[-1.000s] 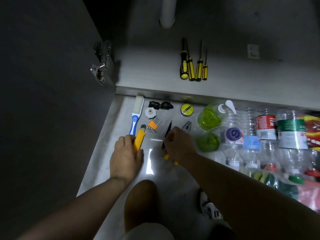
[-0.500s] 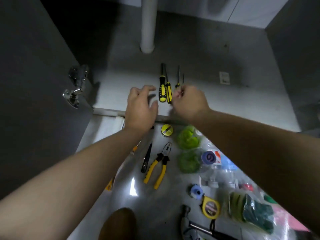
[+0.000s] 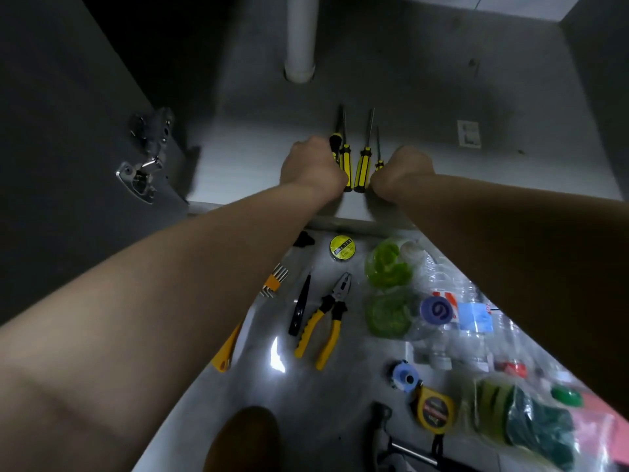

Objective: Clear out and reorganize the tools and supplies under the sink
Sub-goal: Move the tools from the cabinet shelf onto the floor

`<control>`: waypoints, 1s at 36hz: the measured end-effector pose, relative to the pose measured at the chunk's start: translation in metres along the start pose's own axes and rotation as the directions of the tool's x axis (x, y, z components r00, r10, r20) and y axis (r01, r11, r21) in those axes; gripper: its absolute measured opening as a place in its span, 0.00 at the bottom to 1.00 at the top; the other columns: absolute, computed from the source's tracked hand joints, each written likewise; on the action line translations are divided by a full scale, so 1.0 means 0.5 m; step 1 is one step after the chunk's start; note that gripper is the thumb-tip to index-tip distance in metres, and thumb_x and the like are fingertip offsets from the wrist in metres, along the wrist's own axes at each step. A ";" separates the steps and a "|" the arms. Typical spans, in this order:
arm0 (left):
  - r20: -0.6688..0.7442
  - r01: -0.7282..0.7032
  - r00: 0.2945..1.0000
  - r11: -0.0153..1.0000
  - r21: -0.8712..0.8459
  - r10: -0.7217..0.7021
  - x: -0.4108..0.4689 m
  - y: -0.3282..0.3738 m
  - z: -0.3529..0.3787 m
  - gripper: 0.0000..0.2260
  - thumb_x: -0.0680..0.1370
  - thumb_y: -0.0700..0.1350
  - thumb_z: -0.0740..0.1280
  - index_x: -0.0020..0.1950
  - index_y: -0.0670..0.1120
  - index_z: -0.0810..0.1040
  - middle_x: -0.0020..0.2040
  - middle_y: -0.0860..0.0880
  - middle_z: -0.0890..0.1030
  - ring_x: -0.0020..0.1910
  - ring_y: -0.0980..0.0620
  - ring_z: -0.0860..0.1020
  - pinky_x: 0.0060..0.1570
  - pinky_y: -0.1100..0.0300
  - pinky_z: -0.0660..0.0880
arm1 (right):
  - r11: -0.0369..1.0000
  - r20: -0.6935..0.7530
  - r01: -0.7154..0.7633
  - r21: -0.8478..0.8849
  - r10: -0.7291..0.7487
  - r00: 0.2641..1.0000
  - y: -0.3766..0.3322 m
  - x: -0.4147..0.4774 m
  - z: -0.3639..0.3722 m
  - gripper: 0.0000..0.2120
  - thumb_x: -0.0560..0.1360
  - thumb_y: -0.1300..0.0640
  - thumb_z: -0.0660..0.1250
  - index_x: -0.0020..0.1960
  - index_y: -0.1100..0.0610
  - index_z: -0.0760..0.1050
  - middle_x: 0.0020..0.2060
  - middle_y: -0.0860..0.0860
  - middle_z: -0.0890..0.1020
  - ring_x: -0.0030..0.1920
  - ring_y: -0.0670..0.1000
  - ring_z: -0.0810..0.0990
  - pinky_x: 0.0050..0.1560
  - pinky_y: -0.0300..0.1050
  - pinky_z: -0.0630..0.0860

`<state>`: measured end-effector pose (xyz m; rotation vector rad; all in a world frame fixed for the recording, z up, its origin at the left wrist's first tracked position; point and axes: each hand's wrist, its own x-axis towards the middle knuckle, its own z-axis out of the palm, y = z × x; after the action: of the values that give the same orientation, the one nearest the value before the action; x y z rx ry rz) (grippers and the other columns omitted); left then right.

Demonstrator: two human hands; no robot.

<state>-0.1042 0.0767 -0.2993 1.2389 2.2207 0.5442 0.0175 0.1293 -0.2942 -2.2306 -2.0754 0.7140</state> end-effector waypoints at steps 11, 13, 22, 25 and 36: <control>-0.131 -0.142 0.986 0.923 -0.357 0.102 -0.180 -0.130 -0.017 0.13 0.77 0.37 0.70 0.59 0.49 0.80 0.53 0.47 0.77 0.43 0.59 0.77 0.44 0.72 0.72 | 0.903 -0.019 0.043 0.428 -0.038 0.999 -0.022 -0.143 -0.041 0.07 0.72 0.60 0.66 0.46 0.63 0.78 0.38 0.57 0.78 0.43 0.57 0.78 0.40 0.43 0.71; -0.137 -0.181 0.981 0.886 -0.427 0.135 -0.237 -0.166 -0.015 0.16 0.76 0.34 0.70 0.58 0.52 0.78 0.54 0.48 0.77 0.41 0.61 0.76 0.44 0.72 0.73 | 0.845 0.013 0.083 0.528 -0.105 0.994 -0.021 -0.208 -0.022 0.06 0.73 0.60 0.66 0.49 0.60 0.74 0.42 0.57 0.80 0.44 0.58 0.80 0.42 0.48 0.77; 0.019 0.005 1.000 0.939 -0.344 0.002 -0.417 -0.322 0.047 0.16 0.75 0.32 0.70 0.56 0.50 0.77 0.47 0.57 0.78 0.45 0.68 0.77 0.41 0.74 0.72 | 0.925 0.293 -0.012 0.380 -0.108 0.950 0.085 -0.439 0.139 0.06 0.76 0.58 0.65 0.53 0.55 0.71 0.47 0.55 0.81 0.50 0.58 0.81 0.49 0.53 0.79; 0.115 0.109 0.990 0.973 -0.203 -0.087 -0.432 -0.358 0.061 0.13 0.74 0.39 0.72 0.51 0.55 0.74 0.47 0.56 0.77 0.45 0.59 0.78 0.45 0.59 0.77 | 0.948 0.375 -0.101 0.301 -0.020 0.927 0.140 -0.475 0.180 0.10 0.76 0.56 0.67 0.55 0.56 0.71 0.50 0.55 0.80 0.52 0.58 0.81 0.51 0.53 0.80; 0.192 0.158 0.963 0.973 0.169 -0.189 -0.432 -0.380 0.083 0.15 0.76 0.52 0.72 0.60 0.52 0.75 0.54 0.51 0.75 0.50 0.45 0.78 0.45 0.51 0.78 | 0.986 0.478 -0.151 0.072 0.098 0.873 0.245 -0.466 0.232 0.21 0.78 0.51 0.69 0.65 0.59 0.68 0.61 0.57 0.78 0.61 0.57 0.78 0.61 0.54 0.77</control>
<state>-0.1074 -0.2008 -0.3862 1.1037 2.1967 0.1707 0.0907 -0.1404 -0.3627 -2.3218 -2.0077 1.4784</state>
